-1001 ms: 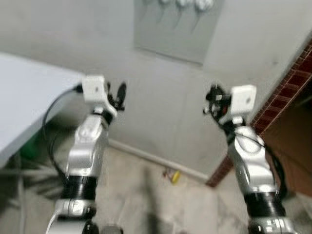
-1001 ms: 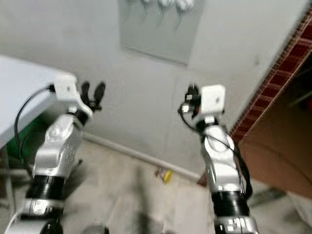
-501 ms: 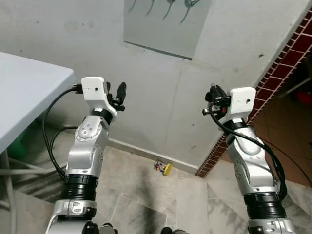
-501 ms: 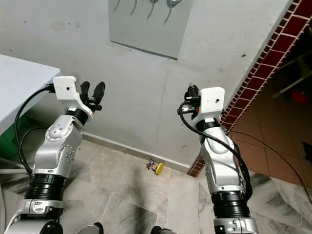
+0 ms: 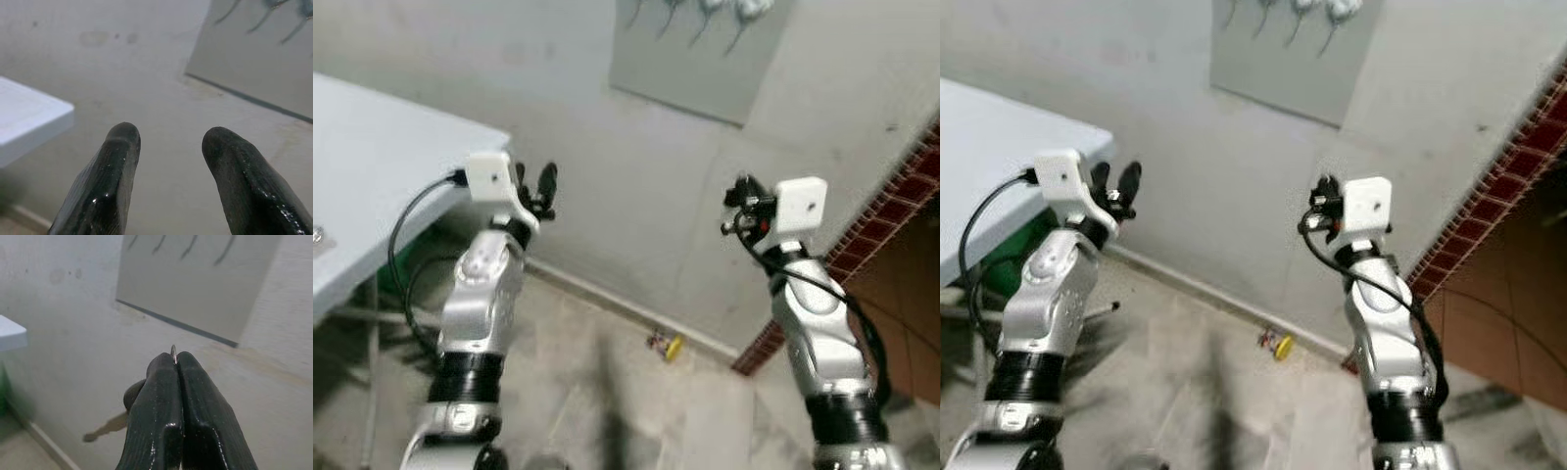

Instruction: Hang keys on a hook

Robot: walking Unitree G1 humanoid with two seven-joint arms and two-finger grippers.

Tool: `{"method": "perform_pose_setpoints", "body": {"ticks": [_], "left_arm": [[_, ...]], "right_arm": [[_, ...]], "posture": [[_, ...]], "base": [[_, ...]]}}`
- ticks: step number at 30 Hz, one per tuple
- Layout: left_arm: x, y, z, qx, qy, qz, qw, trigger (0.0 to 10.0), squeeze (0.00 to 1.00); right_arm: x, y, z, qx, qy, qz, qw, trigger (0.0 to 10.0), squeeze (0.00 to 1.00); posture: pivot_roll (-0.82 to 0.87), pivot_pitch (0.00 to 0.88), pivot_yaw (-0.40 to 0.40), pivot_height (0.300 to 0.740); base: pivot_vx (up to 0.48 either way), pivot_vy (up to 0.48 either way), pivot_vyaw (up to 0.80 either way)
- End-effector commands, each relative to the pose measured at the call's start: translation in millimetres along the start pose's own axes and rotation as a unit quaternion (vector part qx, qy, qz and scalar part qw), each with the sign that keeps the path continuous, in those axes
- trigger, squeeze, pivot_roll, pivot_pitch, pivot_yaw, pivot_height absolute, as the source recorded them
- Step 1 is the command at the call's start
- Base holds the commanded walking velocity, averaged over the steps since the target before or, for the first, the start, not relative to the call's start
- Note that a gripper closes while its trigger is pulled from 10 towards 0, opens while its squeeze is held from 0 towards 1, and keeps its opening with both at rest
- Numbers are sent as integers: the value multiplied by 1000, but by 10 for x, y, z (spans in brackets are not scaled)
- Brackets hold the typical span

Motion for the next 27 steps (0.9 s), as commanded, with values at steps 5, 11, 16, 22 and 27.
{"method": "perform_pose_setpoints", "body": {"ticks": [5,11,16,22,27], "left_arm": [[20,65,30,-9,1,0,1000,10000,0],[25,60,33,-8,1,1,1000,10000,0],[27,56,31,-8,1,1,1000,10000,0],[24,55,29,-7,1,1,1000,10000,0],[25,53,29,-6,0,2,1000,10000,0]], "right_arm": [[27,70,-16,-9,2,-4,1000,10000,0],[32,73,-13,-9,3,-5,1000,10000,0],[29,71,-16,-9,2,-5,1000,10000,0],[23,77,-22,-10,1,-5,1000,10000,0],[23,82,-20,-11,0,-5,1000,10000,0]], "posture": [[45,148,-89,740],[45,151,-90,740],[46,152,-89,740],[46,153,-88,740],[46,159,-90,740]], "base": [[361,0,0],[360,0,0],[360,0,0],[359,0,0],[352,0,0]]}}
Point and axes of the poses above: a point about 5 cm out from each wrist's last joint towards the gripper, its own z axis pointing out of the wrist towards the gripper, its own x axis along the axis of the wrist's last joint, y = z × x, the point moved 1 cm from there along z, pointing out of the wrist towards the gripper, and after that the axes turned 5 degrees about -z, right-handed, at the moved point
